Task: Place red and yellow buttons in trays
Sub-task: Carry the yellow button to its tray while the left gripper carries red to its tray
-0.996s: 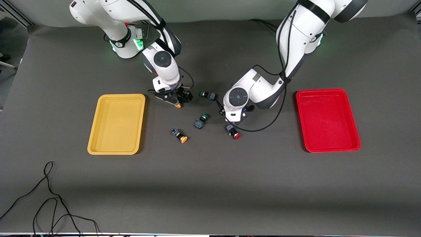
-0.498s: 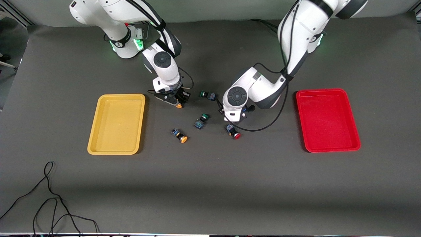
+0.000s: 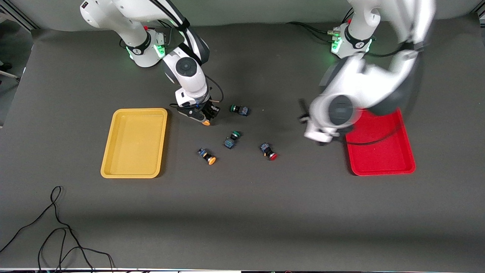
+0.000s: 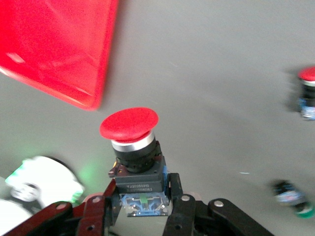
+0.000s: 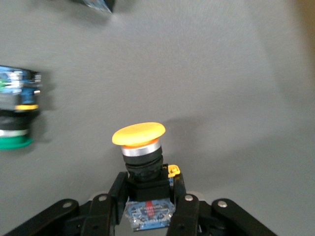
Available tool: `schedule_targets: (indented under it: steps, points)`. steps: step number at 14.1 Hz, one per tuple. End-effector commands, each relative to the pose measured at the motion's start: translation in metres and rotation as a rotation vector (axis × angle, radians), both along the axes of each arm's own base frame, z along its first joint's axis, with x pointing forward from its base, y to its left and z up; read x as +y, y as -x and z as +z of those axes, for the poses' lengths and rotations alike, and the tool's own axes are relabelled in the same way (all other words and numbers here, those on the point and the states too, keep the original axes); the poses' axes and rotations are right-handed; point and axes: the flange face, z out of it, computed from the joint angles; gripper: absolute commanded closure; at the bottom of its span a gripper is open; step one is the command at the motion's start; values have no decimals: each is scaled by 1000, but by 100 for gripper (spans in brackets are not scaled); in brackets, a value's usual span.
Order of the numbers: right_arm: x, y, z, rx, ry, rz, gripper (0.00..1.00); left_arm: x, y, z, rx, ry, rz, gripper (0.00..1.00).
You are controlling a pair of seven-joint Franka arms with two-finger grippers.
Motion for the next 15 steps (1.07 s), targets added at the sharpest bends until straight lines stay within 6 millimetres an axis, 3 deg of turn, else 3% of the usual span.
schedule_targets:
  steps: [1,4,5,7,8,12,15]
  points:
    - [0,-26,88,44,23,26,81,99,0,-18,45,33,-113,100]
    - [3,-59,165,98,43,33,81,155,11,-76,50,9,-112,100]
    - [-3,-72,185,94,37,34,81,164,21,-101,69,9,-111,100]
    - [-23,-92,205,101,12,71,81,174,41,-138,49,21,-102,100]
    - [-42,-104,210,116,-15,93,81,176,46,-150,38,25,-100,100]
    - [-159,-159,207,132,-43,250,81,199,50,-193,-7,32,-103,100]
    - [-241,-180,198,139,-48,336,81,208,48,-200,-18,39,-87,100]
